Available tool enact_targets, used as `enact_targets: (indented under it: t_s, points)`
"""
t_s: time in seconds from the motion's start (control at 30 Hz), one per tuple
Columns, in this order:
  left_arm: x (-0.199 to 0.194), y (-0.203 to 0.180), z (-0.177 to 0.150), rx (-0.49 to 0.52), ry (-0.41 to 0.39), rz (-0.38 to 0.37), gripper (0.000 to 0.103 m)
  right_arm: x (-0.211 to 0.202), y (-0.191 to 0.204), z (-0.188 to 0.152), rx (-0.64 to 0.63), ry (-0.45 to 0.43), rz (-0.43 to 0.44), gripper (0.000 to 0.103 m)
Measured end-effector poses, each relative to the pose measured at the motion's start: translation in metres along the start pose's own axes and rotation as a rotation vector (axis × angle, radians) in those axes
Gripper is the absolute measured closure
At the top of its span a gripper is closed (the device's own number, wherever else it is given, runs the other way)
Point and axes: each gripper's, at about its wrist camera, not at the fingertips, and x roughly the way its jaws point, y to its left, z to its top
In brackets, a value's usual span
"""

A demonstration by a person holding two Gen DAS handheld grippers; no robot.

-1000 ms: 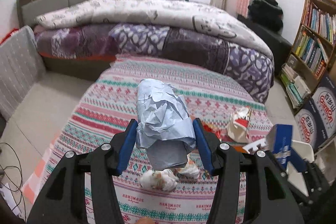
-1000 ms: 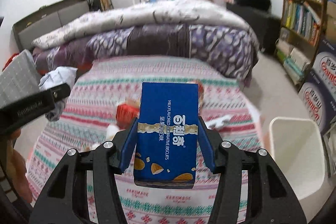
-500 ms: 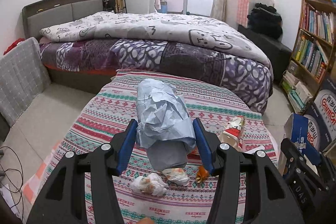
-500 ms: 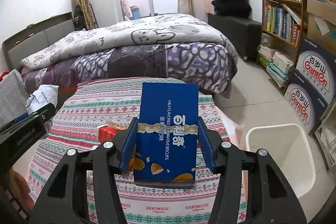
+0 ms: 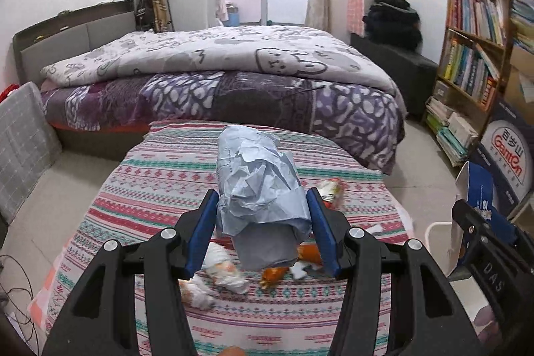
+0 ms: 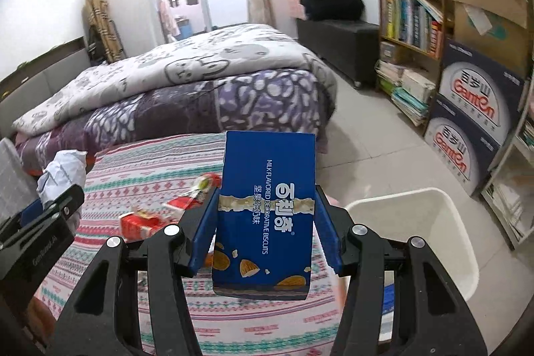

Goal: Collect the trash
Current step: 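Carry the biscuit box to the wastebasket and release it with the right tool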

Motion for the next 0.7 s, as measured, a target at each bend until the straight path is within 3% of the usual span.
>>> enact_targets:
  t_s: [0.33,0.7]
  points:
    - [0.000,-0.048,-0.005,0.073,0.007,-0.061,0.049,0.003,-0.071,0.011,0.190,0.032,-0.104,0.051]
    - [0.002,-0.102,-0.014,0.150,0.036,-0.143,0.049,-0.007,-0.132,0.014,0.309,0.024,-0.226,0.048]
